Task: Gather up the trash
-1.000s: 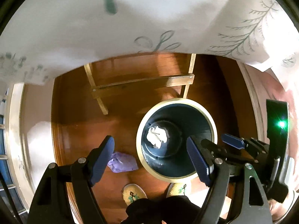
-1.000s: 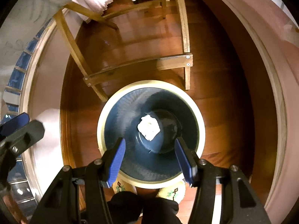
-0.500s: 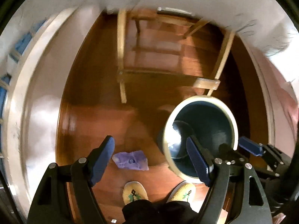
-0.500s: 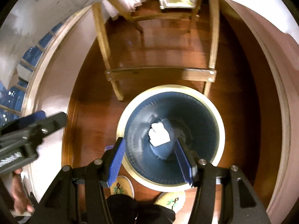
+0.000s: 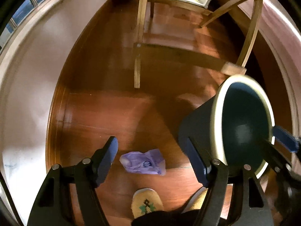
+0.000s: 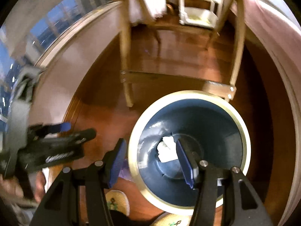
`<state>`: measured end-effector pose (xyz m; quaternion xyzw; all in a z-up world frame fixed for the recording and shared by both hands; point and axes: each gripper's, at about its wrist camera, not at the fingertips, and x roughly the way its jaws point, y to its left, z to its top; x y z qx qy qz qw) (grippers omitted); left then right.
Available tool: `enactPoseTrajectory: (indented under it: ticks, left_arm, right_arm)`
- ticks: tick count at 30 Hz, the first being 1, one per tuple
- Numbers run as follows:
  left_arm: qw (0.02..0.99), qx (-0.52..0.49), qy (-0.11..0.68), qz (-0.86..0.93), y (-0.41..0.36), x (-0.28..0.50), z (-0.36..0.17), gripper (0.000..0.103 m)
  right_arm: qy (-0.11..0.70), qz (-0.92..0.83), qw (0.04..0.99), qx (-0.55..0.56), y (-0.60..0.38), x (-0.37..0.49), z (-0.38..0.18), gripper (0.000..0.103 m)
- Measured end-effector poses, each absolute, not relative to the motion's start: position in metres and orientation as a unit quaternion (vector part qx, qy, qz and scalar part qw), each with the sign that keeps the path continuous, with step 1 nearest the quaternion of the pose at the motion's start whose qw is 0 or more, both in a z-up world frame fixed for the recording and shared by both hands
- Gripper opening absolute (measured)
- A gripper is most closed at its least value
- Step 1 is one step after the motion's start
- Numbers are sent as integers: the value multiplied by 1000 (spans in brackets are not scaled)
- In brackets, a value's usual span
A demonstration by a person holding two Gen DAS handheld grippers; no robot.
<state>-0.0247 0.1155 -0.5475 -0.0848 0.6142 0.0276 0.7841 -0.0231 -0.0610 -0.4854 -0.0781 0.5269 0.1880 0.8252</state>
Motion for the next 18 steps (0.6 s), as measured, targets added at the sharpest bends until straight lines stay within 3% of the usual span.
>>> enactPoseTrajectory:
  ticks: [6, 18]
  left_arm:
    - [774, -68, 629, 18, 131, -44, -581, 72]
    - [768, -65, 637, 20, 155, -68, -630, 72]
  right_arm:
    - [493, 249, 822, -138, -32, -59, -498, 55]
    - [505, 323, 772, -212, 19, -90, -570, 55]
